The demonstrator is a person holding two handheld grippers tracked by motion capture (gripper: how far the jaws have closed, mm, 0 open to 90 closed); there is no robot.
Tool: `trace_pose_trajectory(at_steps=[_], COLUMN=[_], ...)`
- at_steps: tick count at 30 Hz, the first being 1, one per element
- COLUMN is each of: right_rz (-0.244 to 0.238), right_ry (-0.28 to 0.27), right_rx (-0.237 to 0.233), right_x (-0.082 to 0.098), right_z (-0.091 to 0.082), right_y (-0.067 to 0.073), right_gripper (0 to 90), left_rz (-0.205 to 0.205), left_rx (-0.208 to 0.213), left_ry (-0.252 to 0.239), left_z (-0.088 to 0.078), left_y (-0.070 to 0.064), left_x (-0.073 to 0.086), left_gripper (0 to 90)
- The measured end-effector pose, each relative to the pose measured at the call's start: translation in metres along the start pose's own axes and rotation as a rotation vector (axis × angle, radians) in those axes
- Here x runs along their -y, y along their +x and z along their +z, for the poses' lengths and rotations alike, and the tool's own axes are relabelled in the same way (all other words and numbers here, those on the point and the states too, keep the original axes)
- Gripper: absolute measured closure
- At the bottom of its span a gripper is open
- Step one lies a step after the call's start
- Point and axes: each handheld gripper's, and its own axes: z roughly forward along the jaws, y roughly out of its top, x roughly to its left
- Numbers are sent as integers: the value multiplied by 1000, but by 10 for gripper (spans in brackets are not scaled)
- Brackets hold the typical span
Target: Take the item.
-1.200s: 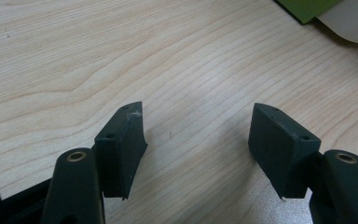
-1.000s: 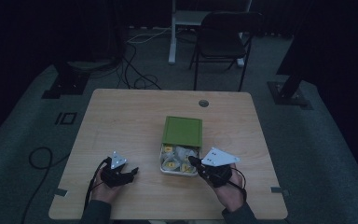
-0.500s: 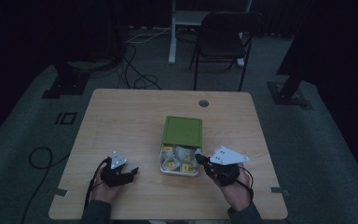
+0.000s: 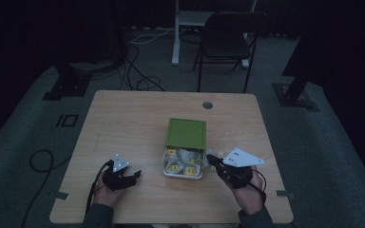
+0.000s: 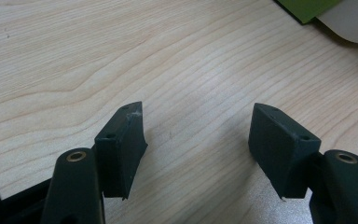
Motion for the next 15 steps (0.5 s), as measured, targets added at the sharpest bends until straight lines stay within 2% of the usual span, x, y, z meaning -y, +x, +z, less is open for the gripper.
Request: trace_pose_trajectory(at_steps=[15], right_rz=[20], right_ry=[2], right_rx=[36], right_x=[6], right_z=[-7], right_y=[-14], right_gripper=[900], left_rz=[0], left_rx=[0], left_ry=[0], left_z=[0], left_y=[0], left_x=[0], left_gripper=[370])
